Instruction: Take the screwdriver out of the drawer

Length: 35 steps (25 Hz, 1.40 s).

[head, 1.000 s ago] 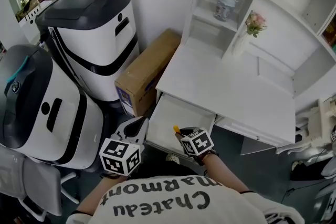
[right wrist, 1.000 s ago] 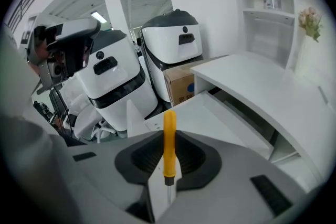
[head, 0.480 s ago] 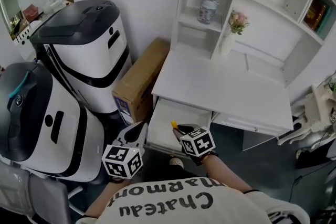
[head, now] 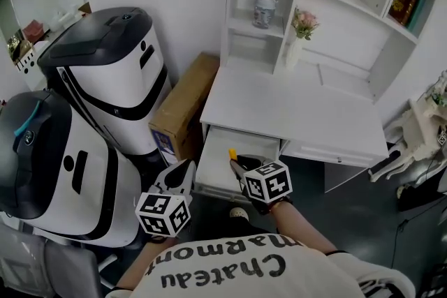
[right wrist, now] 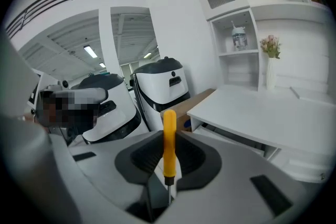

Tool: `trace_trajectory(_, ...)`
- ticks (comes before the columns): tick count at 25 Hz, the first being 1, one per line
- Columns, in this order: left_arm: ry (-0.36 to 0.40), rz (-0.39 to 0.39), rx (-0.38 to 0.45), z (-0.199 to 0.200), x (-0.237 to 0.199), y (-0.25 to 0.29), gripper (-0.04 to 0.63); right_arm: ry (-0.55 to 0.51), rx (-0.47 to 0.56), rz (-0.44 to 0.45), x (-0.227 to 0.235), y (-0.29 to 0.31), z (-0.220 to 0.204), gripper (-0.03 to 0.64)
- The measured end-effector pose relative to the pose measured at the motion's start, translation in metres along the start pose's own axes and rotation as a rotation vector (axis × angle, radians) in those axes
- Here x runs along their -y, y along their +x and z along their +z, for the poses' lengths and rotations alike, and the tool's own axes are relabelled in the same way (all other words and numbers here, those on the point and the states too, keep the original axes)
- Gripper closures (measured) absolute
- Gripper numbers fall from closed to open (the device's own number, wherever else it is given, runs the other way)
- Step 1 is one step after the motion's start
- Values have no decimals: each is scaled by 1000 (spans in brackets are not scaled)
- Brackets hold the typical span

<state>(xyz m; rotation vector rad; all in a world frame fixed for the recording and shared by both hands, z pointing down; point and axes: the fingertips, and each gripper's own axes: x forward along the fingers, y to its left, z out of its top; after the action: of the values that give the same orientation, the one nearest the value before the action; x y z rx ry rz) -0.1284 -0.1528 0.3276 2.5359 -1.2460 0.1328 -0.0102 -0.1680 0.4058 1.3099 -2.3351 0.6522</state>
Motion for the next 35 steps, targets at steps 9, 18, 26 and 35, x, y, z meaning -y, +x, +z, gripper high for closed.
trace_trajectory(9, 11, -40, 18, 5, 14, -7, 572, 11, 107, -60, -7, -30, 23, 537)
trace_trajectory(18, 16, -68, 39, 11, 32, -6, 572, 13, 198, -92, -7, -57, 40, 537)
trace_trajectory(26, 36, -102, 48, 15, 48, 0, 572, 15, 320, -113, -7, -85, 63, 537)
trace_trajectory(35, 64, -132, 92, 37, 62, 10, 572, 13, 493, -152, 2, -127, 99, 537)
